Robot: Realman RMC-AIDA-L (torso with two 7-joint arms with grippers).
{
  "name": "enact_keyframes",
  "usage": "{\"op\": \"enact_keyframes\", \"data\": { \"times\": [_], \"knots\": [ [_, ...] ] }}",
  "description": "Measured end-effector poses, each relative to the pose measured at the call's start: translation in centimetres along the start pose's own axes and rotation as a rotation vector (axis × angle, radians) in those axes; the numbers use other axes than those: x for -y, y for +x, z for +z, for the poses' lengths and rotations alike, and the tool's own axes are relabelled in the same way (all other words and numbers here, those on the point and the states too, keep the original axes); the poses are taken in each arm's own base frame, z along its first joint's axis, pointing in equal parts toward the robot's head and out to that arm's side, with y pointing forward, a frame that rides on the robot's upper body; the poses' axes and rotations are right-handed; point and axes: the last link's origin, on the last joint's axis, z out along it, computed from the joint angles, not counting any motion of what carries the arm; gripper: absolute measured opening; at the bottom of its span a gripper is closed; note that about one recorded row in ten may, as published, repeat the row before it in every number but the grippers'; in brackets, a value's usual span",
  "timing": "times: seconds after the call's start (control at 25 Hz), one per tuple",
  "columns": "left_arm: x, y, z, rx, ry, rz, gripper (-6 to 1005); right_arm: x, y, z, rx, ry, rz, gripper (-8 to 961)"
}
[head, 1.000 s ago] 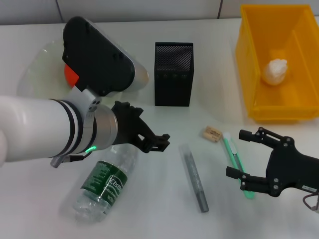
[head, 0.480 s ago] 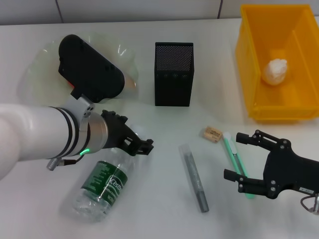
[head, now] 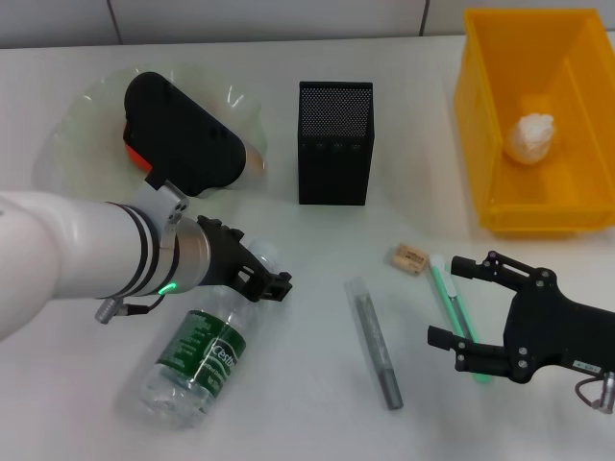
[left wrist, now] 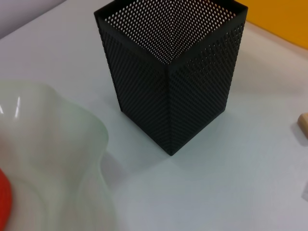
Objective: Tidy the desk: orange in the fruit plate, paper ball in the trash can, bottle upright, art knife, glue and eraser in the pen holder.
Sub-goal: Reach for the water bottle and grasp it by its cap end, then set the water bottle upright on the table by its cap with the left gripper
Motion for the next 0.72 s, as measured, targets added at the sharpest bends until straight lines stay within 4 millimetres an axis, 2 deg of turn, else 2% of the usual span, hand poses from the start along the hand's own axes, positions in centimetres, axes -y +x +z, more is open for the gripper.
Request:
{"op": "enact_keyframes", "data": {
  "times": [0.48,0.72],
  "knots": [
    [0.6,0.7,0.2,0.066,-0.020,0.015,675,0.1,0.0,-0.1,0.002,0.003,0.016,847],
    [0.9,1.2,-1.4,0.008,-0.052,0.052,454,0.1,-0.1,-0.1,0.005,0.003,0.017,847]
  ]
}}
